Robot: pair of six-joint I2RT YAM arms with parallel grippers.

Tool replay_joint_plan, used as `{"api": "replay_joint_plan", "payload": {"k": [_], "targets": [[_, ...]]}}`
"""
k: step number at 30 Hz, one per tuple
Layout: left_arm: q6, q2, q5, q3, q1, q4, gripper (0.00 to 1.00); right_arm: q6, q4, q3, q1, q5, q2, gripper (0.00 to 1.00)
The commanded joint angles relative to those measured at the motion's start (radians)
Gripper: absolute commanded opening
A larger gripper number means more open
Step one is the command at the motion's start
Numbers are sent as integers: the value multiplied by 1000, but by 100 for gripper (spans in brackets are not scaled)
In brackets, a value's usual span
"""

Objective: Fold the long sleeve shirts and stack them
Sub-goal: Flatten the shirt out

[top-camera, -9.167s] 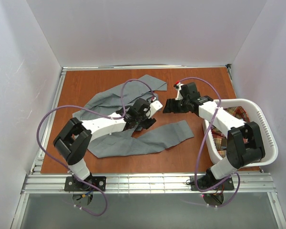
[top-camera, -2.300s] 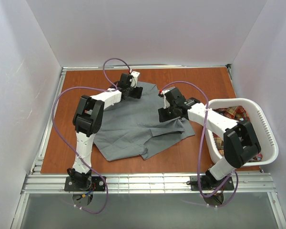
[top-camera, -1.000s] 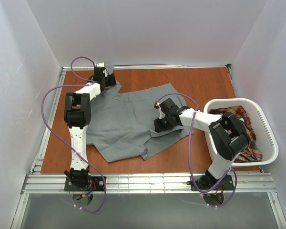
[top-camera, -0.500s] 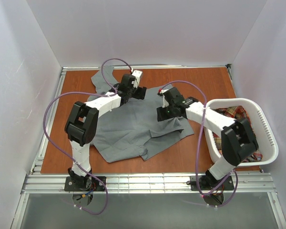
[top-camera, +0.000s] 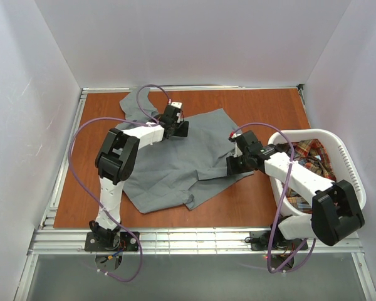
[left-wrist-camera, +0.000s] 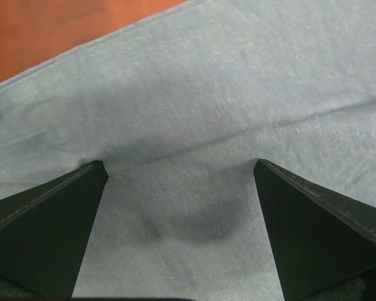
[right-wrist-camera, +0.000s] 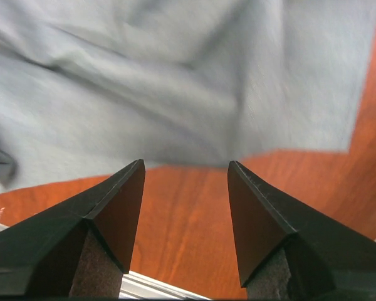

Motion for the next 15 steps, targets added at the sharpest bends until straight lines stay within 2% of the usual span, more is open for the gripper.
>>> {"api": "replay_joint_plan", "payload": {"k": [1,7,11,15], "targets": [[-107,4,-72,-41,74,-149,92,15,21,-13,-38,6,-28,50],[-127,-95,-64,-159,163,-133,92,31,101,-45,-54,-43,14,50],[-105,-110,-30,-157,168,-125,92,35,176,-48,-54,-56,23,50],[-105,-116,-21,-157,166,-120,92,73,265,-16,-54,-60,86,45]]}}
